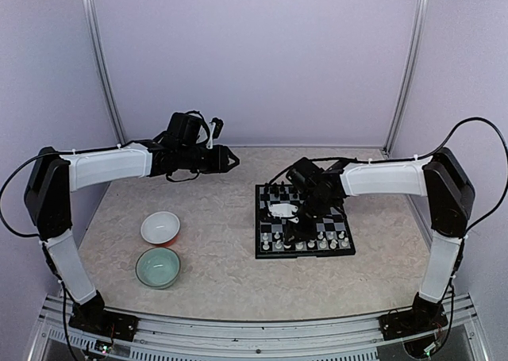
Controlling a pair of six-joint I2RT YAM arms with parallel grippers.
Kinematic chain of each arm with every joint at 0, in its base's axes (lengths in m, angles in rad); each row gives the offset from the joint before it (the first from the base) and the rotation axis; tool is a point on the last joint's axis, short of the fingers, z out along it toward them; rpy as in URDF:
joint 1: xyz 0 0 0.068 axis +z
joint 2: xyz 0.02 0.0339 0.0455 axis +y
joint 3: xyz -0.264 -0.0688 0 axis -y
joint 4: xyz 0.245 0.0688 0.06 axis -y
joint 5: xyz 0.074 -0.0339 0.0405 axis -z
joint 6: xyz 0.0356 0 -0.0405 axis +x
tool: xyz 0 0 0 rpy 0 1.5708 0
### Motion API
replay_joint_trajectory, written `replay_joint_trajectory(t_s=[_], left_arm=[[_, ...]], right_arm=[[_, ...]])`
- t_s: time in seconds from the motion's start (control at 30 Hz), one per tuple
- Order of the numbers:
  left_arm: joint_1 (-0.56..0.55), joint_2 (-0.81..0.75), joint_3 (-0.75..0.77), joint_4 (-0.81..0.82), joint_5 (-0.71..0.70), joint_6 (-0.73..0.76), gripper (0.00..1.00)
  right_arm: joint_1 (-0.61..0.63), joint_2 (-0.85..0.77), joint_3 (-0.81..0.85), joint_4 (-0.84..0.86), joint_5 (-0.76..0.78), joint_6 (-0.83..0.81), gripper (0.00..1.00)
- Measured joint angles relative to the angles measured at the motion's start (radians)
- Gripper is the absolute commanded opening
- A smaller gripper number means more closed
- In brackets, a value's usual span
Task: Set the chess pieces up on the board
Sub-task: Place the bishop on c1, then adjust the pawn at e2.
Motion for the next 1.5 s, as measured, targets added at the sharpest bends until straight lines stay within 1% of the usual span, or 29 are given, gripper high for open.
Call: replay_joint_trajectory(t_s=[0.2,0.33,0.47,0.63,0.8,1.17,1.5], left_arm=[[0.000,0.000,0.000,0.000,0.001,0.000,0.41],[0.000,0.000,0.000,0.000,0.002,0.001,0.41],[0.000,0.000,0.000,0.000,0.002,0.002,0.41],[0.000,0.000,0.000,-0.001,0.005,0.005,0.41],[0.000,0.000,0.000,-0.003,0.010,0.005,0.41],[0.000,0.000,0.000,-0.010,0.024,0.008,0.41],[0.000,0.000,0.000,-0.011,0.027,0.008,0.41]], right_arm=[[0.000,-0.009,0.020,-0.032,-0.003,-0.001,0.23],[-0.002,-0.052,0.028,-0.044,-0.010,0.000,0.24],[-0.024,-0.115,0.034,-0.045,-0.028,0.005,0.24],[-0.092,-0.149,0.029,-0.041,-0.036,0.013,0.21],[-0.159,-0.143,0.006,-0.037,-0.013,0.022,0.18],[-0.162,-0.066,-0.013,-0.048,0.013,0.017,0.20],[-0.162,-0.034,-0.018,-0.064,0.034,0.007,0.19]])
